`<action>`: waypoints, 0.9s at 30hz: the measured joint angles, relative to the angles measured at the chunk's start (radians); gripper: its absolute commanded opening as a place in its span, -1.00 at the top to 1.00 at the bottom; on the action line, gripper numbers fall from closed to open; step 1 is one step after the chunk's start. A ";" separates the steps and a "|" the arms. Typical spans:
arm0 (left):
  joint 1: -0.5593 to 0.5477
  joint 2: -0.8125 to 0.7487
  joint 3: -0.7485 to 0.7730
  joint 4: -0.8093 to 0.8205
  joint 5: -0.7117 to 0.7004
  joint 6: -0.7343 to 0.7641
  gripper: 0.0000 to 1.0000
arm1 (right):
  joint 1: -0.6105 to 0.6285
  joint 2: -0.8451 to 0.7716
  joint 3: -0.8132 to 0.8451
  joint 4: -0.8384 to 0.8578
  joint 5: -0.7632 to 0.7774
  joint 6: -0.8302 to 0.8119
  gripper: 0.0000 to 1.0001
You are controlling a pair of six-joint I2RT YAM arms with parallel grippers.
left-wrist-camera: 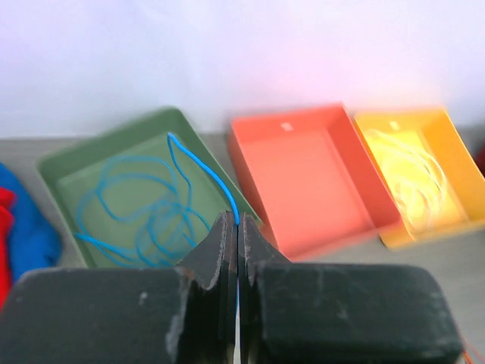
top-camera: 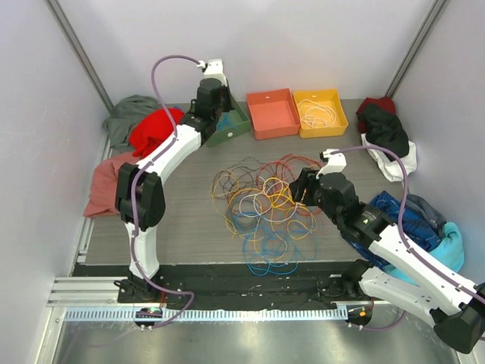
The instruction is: Untangle the cables
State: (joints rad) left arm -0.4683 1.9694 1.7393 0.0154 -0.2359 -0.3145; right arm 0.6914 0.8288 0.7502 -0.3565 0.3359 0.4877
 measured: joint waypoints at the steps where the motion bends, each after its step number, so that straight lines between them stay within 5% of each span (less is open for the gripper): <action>1: 0.012 0.014 0.023 0.000 -0.002 0.003 1.00 | 0.000 0.000 0.000 -0.002 0.001 -0.001 -0.20; 16: 0.117 0.437 0.446 0.002 -0.029 0.023 0.96 | -0.006 0.094 0.008 -0.014 0.029 -0.042 -0.20; 19: 0.117 0.501 0.456 -0.012 -0.018 0.007 0.32 | -0.010 0.110 0.017 -0.014 0.030 -0.046 -0.20; 20: 0.117 0.514 0.455 -0.017 -0.016 0.002 -0.18 | -0.011 0.117 0.019 -0.014 0.030 -0.047 -0.20; 22: 0.117 0.521 0.444 -0.024 -0.019 0.002 -0.49 | -0.013 0.129 0.023 -0.014 0.030 -0.048 -0.20; 23: 0.117 0.521 0.436 -0.026 -0.025 -0.003 -0.86 | -0.013 0.137 0.026 -0.014 0.030 -0.049 -0.20; 24: 0.117 0.520 0.433 -0.023 -0.032 -0.005 -0.99 | -0.013 0.139 0.026 -0.013 0.030 -0.049 -0.20; 27: 0.117 0.495 0.407 -0.021 -0.047 0.000 -1.00 | -0.013 0.140 0.026 -0.013 0.030 -0.048 -0.19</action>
State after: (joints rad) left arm -0.3508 2.4645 2.1464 -0.0055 -0.2829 -0.3141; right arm 0.6781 0.9684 0.7761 -0.3691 0.3660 0.4393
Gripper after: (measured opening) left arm 0.980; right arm 0.600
